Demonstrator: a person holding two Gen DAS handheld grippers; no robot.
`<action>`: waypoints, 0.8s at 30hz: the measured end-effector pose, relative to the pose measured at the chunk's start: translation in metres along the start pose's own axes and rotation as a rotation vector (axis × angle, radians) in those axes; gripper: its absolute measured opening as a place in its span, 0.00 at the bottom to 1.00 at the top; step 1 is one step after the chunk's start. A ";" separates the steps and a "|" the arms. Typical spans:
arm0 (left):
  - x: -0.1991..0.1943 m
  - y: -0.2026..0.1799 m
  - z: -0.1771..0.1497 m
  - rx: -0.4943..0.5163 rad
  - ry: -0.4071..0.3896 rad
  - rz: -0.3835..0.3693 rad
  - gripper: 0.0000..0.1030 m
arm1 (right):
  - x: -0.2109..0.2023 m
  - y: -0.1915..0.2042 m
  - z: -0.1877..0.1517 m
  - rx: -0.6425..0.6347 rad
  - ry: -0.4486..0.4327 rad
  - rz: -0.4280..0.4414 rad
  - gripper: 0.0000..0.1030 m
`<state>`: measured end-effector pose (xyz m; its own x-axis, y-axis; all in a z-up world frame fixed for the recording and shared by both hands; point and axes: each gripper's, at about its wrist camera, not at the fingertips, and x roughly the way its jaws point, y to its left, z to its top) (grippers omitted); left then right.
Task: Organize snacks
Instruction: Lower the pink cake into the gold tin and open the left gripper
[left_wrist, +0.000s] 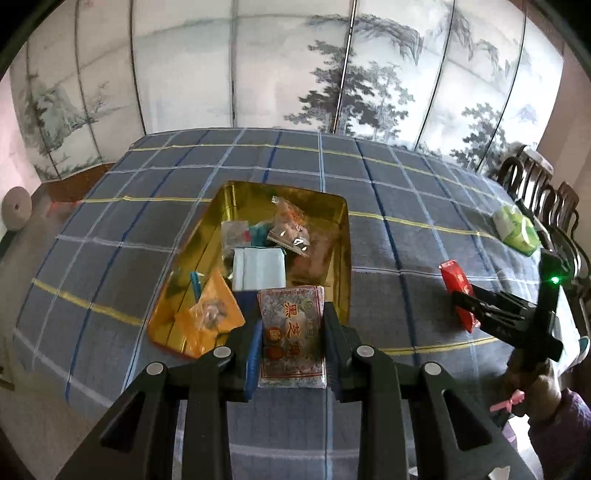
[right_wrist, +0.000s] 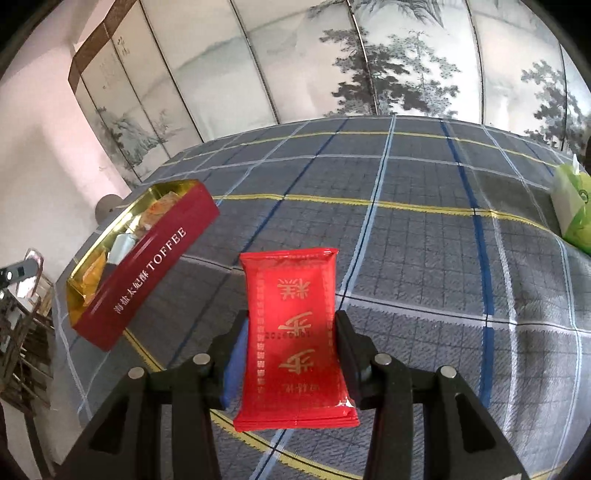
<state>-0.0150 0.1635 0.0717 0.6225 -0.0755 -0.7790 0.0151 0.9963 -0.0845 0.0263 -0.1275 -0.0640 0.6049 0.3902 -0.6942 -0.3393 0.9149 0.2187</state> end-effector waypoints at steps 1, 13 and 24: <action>0.006 0.001 0.003 0.003 0.008 -0.013 0.25 | 0.002 0.001 -0.002 -0.005 0.005 -0.007 0.44; 0.053 -0.001 0.025 0.026 0.019 -0.019 0.25 | 0.003 0.005 -0.001 -0.032 -0.004 -0.018 0.44; 0.074 -0.015 0.031 0.090 0.003 0.050 0.25 | 0.003 0.003 -0.002 -0.019 -0.004 -0.004 0.44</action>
<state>0.0551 0.1441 0.0344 0.6218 -0.0255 -0.7827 0.0544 0.9985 0.0106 0.0257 -0.1234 -0.0662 0.6092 0.3871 -0.6922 -0.3501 0.9144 0.2032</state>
